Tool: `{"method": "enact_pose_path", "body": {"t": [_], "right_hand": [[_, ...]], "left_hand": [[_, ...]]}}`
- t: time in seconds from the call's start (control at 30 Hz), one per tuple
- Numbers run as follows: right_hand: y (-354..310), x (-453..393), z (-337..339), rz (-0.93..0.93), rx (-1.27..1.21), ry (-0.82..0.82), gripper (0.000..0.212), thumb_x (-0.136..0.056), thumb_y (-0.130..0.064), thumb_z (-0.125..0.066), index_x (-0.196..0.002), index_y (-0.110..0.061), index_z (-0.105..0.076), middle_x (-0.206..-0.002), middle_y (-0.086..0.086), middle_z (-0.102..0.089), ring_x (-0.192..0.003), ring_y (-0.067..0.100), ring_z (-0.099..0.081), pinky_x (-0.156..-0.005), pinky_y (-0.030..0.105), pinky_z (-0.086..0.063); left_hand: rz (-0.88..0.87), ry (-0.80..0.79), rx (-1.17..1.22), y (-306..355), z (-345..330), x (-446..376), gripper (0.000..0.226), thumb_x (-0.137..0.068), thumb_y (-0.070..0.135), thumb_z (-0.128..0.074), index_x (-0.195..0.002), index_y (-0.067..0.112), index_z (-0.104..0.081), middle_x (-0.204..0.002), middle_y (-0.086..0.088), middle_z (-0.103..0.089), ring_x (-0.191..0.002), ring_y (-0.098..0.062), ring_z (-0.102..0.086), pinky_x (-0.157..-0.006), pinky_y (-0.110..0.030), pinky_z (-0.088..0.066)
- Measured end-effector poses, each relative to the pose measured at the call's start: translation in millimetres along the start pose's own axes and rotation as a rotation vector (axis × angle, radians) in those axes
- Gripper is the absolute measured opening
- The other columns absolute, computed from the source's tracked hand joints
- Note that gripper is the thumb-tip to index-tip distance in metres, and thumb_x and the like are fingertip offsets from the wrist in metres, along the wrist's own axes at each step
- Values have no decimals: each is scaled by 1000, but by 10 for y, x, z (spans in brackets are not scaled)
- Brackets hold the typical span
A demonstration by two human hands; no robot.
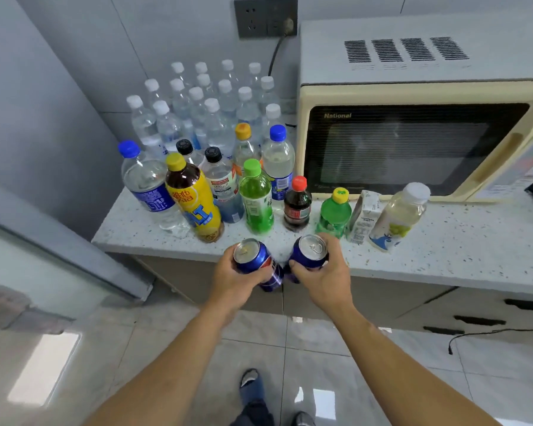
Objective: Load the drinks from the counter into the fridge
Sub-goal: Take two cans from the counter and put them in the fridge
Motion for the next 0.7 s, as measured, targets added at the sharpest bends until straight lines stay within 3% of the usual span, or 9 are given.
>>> {"method": "enact_pose_path", "body": {"t": [0.17,0.3,0.43,0.5,0.57,0.6,0.7], "right_hand": [[104,316,-368,-242,-383,-143,59,-72,-15,-88,-119,-30,-55,-100,-14,-70,-91,5,-70,-71,19,-56],[31,702,-962,-451,-588,-352,25,-84,-15,-77,-106,-16,-65,-93,5,-76,-85,26,-70,-65,32,-54],[-209,1233,-1726,-608,-656,-589,29,-87,-30,-70,-109,-11,-69,-98,17,-73,-80,29,-71,-65,40,-58],[-313,1537,-2115,-694,-654,-681,36,-91,-37,-65,-118,-14,-66,-103,23,-70,-80,30,-71,-67,43,-60],[-396,1859,-2503,-752,-632,-770,42,-92,-43,-62,-122,-13,-64,-104,22,-70,-82,31,-72,-70,44,-60],[-438,2028,-2697,-767,-615,-813,44,-92,-45,-62,-122,-13,-64,-104,20,-71,-86,32,-73,-72,45,-60],[-633,2558,-3292,-788,-589,-933,51,-81,-46,-72,-117,-10,-68,-107,17,-72,-90,32,-71,-77,45,-59]], "left_hand": [[206,16,483,-458,620,544,72,-51,32,-92,-118,21,-68,-109,-11,-73,-93,-25,-71,-73,-41,-58],[258,104,748,-719,1217,966,43,-74,31,-81,-109,12,-66,-88,-12,-69,-70,-24,-68,-60,-39,-55],[262,246,860,-906,1898,1369,41,-80,39,-64,-107,8,-60,-79,-10,-67,-62,-22,-65,-56,-35,-55],[273,311,903,-1019,2264,1583,46,-79,41,-64,-112,9,-62,-92,-11,-72,-78,-26,-71,-71,-43,-60],[295,371,954,-1168,2636,1805,53,-82,41,-64,-124,9,-62,-110,-12,-71,-102,-33,-68,-93,-52,-51],[299,394,977,-1239,2825,1912,55,-85,41,-64,-130,10,-60,-116,-12,-70,-108,-35,-65,-97,-53,-50],[294,442,1059,-1449,3412,2236,59,-80,42,-66,-131,14,-60,-120,-11,-69,-106,-31,-67,-86,-49,-55]]}}
Point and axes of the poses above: each hand's wrist, its own x-axis away from the middle knuckle, its own z-axis out of the back of the hand, y = z × x, the point moved 8 cm from there along -x, towards the middle knuckle
